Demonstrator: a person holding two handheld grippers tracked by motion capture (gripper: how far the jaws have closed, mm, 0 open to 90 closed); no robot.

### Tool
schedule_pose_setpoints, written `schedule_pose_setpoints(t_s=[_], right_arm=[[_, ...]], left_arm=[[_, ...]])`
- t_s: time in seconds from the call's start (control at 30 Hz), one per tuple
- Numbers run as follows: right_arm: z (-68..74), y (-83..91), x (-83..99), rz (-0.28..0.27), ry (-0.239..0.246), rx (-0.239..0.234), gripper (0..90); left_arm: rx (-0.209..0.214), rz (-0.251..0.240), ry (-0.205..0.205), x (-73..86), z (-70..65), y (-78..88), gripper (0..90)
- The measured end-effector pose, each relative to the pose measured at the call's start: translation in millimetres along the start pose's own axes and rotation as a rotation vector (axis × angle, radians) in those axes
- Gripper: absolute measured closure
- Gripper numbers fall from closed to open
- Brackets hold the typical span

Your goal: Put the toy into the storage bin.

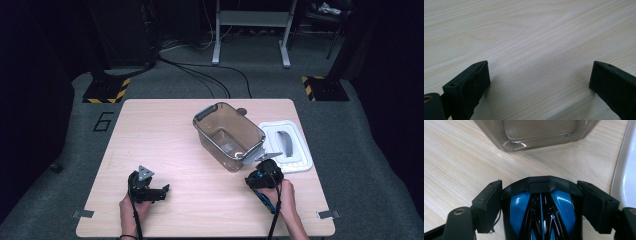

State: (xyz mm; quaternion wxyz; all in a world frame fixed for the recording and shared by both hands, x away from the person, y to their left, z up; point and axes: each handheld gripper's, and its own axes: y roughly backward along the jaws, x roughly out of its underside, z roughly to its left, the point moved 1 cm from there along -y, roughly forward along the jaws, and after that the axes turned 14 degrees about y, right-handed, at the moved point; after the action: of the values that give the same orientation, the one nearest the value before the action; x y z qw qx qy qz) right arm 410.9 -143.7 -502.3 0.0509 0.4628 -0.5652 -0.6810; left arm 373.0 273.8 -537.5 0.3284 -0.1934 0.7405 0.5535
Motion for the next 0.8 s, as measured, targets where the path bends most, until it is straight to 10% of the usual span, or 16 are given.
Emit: schedule_pose_setpoints(t_s=[0.8], right_arm=[[-4.3, 13.7, 3.1, -0.026, -0.019, 0.016, 23.5]], left_arm=[[0.0, 0.002, 0.001, -0.1, 0.1, 0.0, 3.0]])
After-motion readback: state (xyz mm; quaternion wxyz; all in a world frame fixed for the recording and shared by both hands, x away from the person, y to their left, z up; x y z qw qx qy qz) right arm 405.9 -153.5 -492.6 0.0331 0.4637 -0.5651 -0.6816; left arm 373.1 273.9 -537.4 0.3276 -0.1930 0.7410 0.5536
